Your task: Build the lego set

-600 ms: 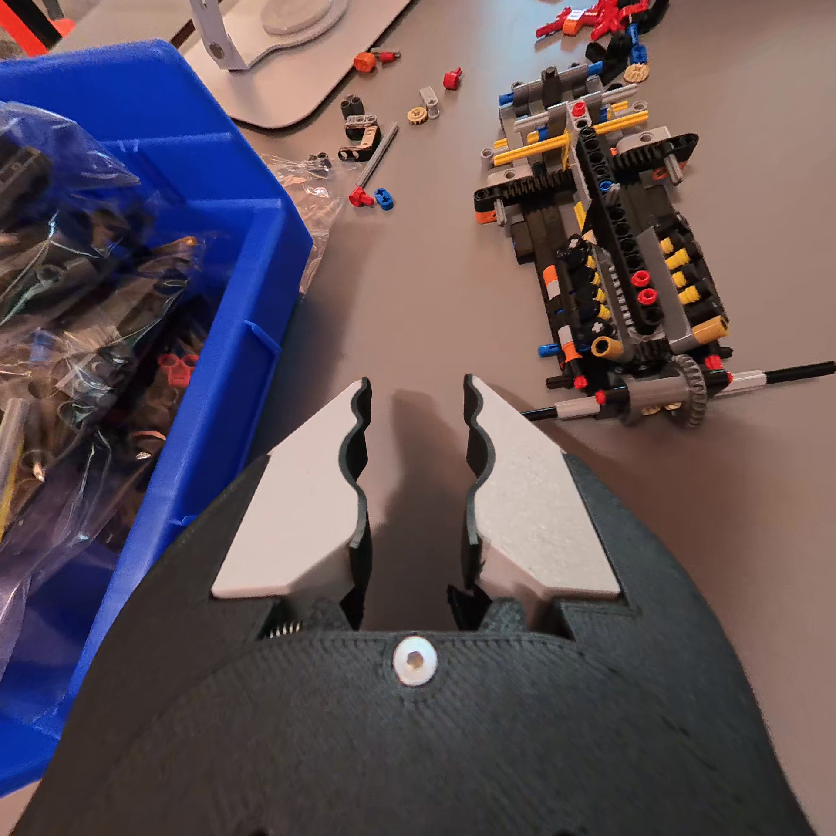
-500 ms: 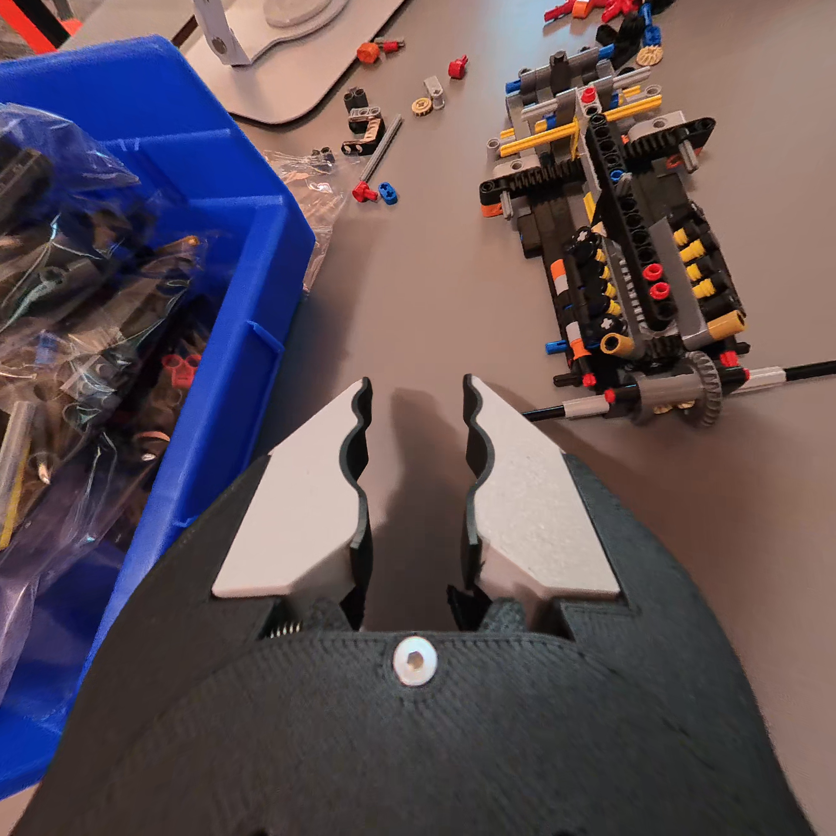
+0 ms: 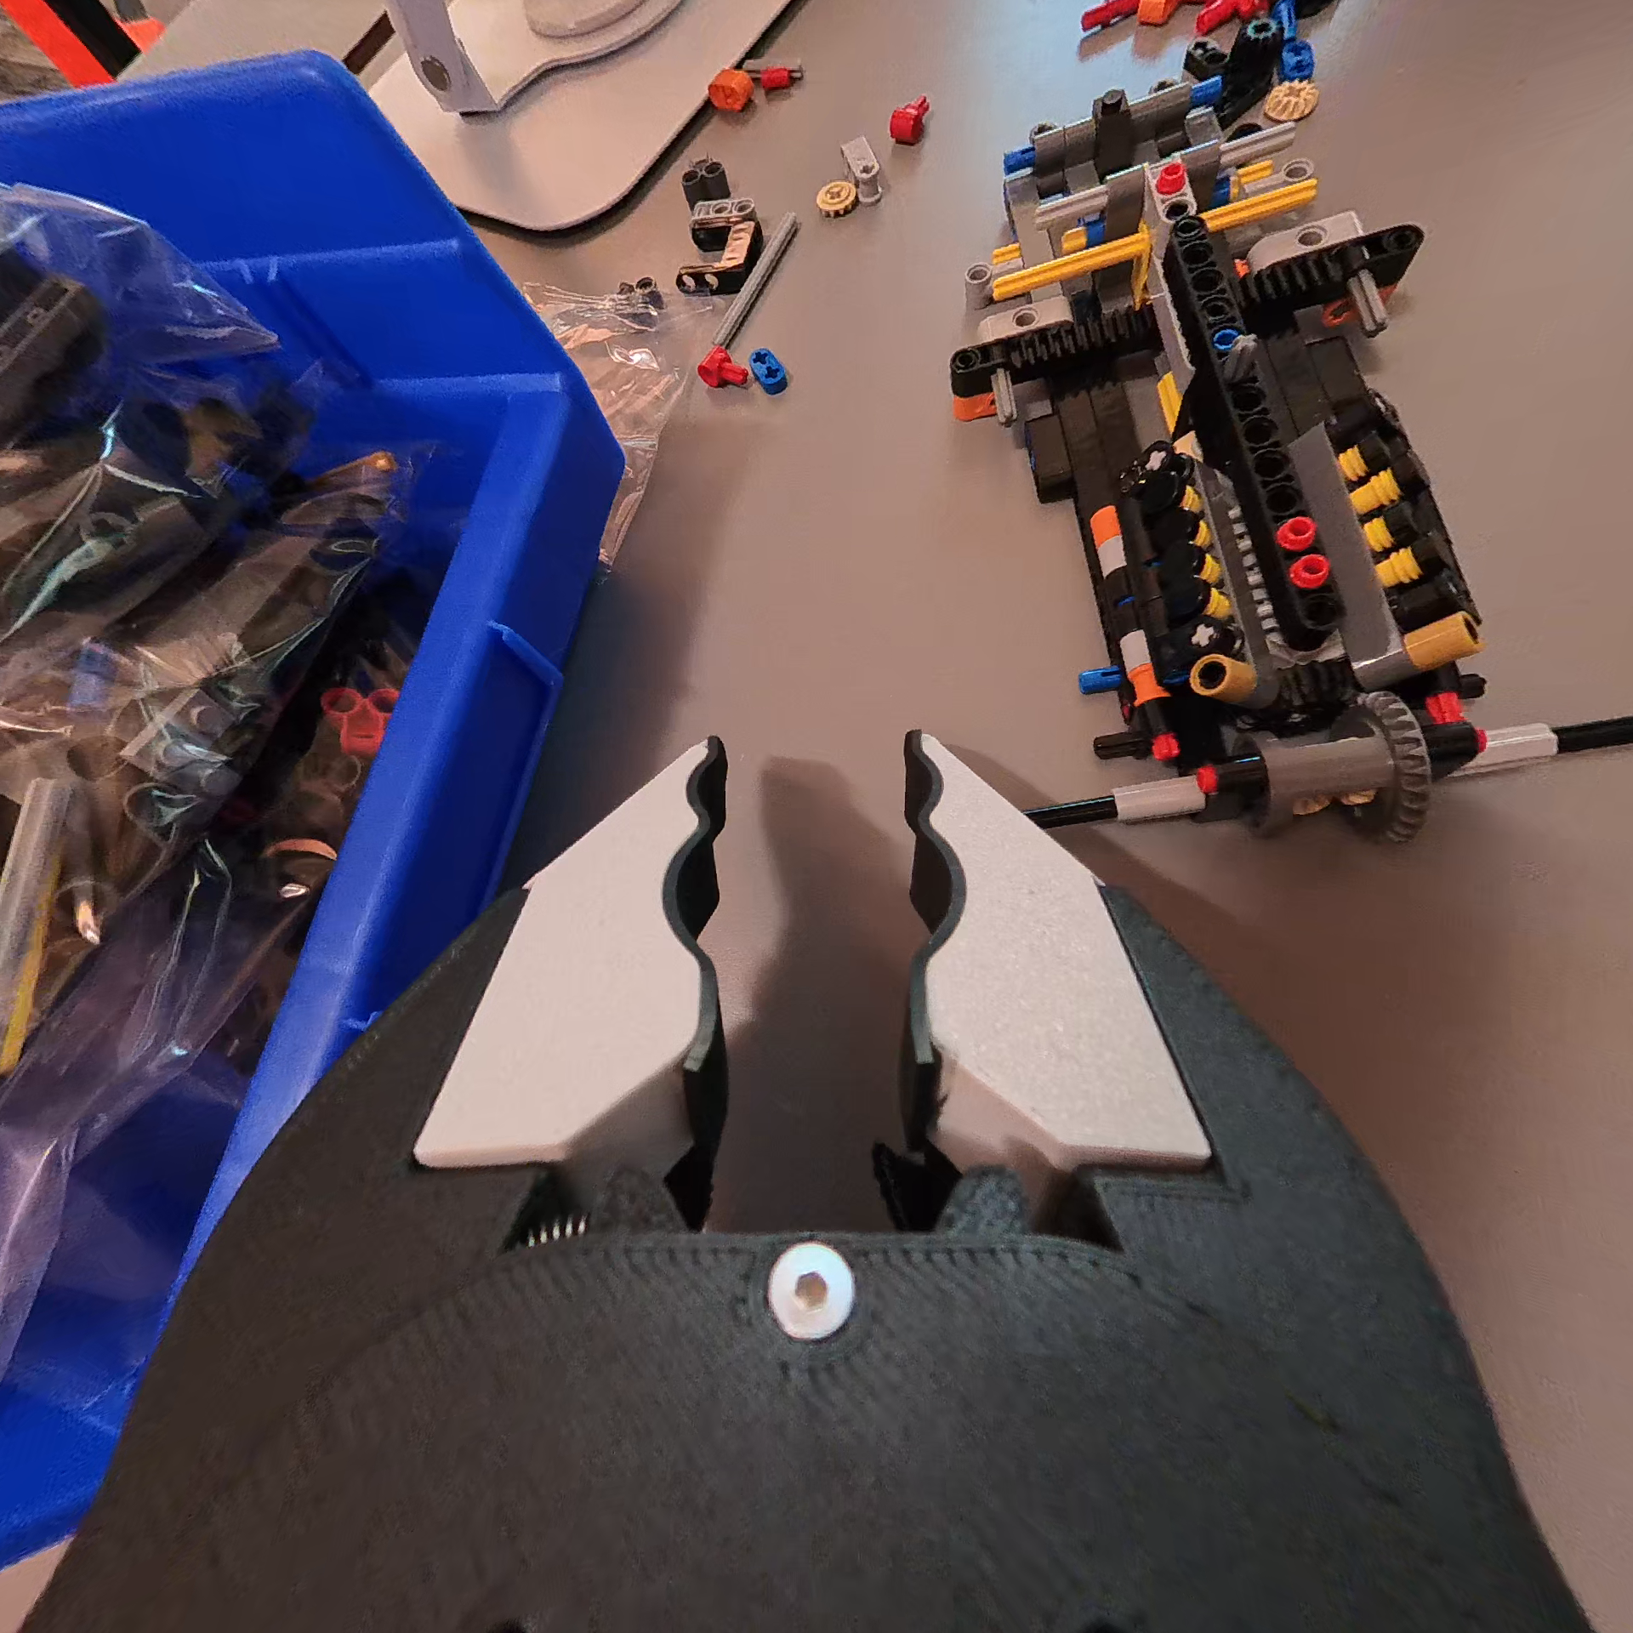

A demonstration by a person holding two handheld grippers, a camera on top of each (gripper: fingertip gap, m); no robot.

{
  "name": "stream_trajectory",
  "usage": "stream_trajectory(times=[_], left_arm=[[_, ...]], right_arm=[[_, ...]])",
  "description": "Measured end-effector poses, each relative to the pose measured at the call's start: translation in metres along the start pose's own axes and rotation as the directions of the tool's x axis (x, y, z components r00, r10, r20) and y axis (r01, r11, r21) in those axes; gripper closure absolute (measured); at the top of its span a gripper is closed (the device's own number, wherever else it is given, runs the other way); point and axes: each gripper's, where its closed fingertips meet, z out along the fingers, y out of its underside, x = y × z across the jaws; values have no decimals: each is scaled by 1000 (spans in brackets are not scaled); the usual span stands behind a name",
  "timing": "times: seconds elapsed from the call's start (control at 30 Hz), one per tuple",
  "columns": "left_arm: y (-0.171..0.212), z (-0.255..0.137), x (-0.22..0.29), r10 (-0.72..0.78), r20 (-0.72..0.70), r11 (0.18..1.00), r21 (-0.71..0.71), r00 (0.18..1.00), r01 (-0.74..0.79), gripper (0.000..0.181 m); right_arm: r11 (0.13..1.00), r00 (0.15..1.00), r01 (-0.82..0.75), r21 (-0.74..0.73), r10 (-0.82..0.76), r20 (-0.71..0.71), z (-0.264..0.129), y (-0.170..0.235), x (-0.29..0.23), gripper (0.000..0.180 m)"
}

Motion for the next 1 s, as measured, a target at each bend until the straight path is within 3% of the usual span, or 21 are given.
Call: stream_trajectory(times=[0.23,0.37,0.53,0.63,0.77,1.0], left_arm=[[2,3,-1,4,5,1000,-22,1000,-4,141],[2,3,-2,1,7,1000,-22,1000,-1,141],[2,3,-2,0,7,1000,-24,1000,0,141],[2,3,-2,0,4,1000,-23,1000,0,141],[2,3,-1,1,-2,1000,-24,1000,-1,141],[5,5,1,14,-6,999,-43,1000,-14,141]], right_arm=[[989,976,49,-139,-18,219,-5,4,-64,149],[961,965,63,-270,10,261,-1,29,-72,154],[948,978,24,-316,43,203,5,45,-59,149],[936,964,40,-350,55,259,-5,52,-66,149],[956,980,-71,-285,119,156,-36,43,-32,148],[920,995,-60,-387,87,54,-61,72,-5,150]])
